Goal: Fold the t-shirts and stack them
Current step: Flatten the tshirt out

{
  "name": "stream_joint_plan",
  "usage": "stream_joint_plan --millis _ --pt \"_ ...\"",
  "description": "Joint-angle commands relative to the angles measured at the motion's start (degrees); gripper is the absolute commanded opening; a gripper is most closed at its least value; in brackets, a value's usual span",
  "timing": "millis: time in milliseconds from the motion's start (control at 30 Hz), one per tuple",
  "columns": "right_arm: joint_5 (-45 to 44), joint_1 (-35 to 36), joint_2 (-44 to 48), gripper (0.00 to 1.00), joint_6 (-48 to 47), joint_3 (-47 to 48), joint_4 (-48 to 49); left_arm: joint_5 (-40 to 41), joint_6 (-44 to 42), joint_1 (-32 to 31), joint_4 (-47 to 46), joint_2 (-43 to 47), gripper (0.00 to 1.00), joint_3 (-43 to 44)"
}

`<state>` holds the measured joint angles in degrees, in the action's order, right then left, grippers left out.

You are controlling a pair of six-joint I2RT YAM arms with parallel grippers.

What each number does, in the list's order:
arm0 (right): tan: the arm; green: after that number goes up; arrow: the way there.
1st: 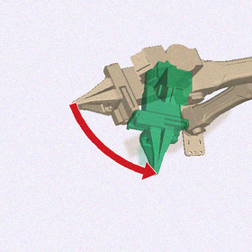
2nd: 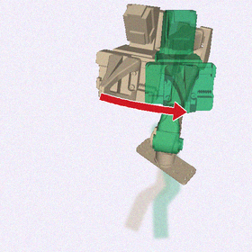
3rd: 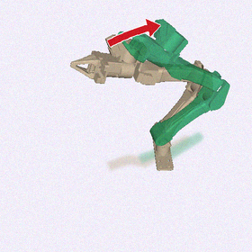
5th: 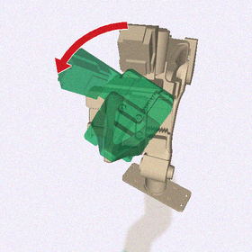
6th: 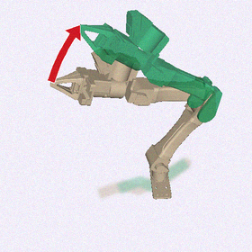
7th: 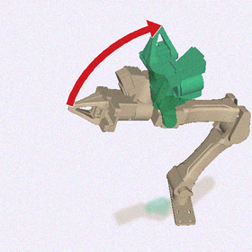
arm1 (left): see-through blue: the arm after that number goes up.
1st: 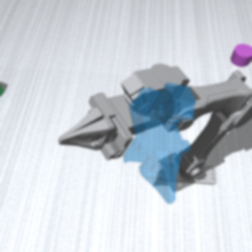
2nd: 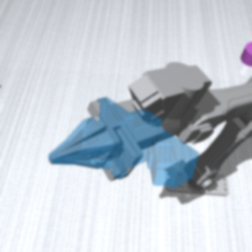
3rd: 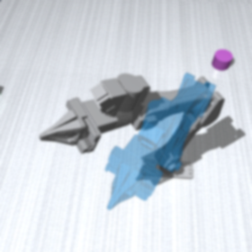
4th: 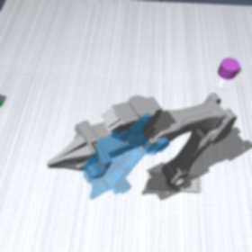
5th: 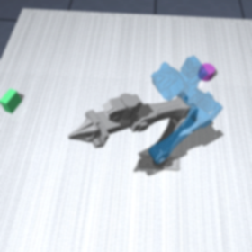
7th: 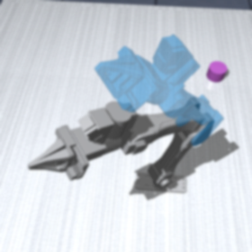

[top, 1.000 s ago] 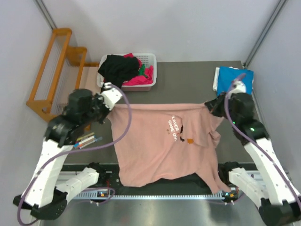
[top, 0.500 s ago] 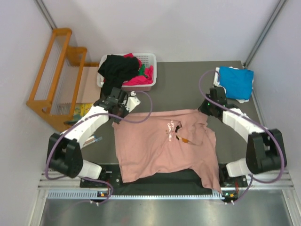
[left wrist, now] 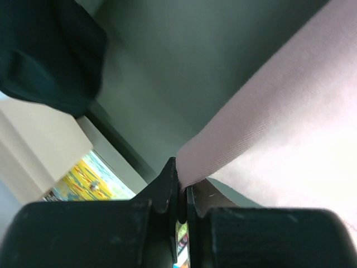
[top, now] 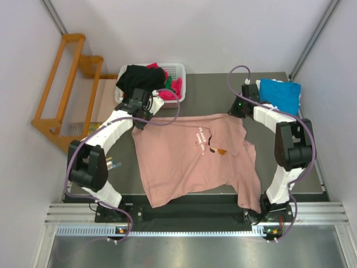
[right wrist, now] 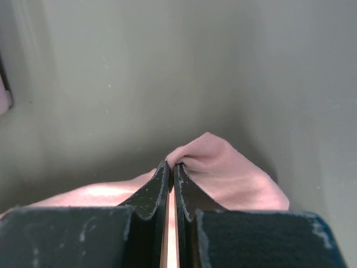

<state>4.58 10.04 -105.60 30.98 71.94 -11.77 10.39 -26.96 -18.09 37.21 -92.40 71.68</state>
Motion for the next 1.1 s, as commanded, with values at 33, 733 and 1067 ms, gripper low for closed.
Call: stream_joint_plan --millis 33,733,1067 --pt "-0.01 -1.34 1.18 0.0 -1.45 0.66 1.31 2.0 1.03 0.77 -1.44 -1.73 0.0 4.34" --pt "0.16 -1.44 21.13 0.83 -2.5 -9.97 1.05 3.58 -1.78 0.77 -3.73 -15.43 0.0 18.58" --pt "5.08 5.6 33.35 0.67 -2.95 -23.94 -4.49 0.51 2.0 0.86 -2.58 -13.33 0.0 16.47"
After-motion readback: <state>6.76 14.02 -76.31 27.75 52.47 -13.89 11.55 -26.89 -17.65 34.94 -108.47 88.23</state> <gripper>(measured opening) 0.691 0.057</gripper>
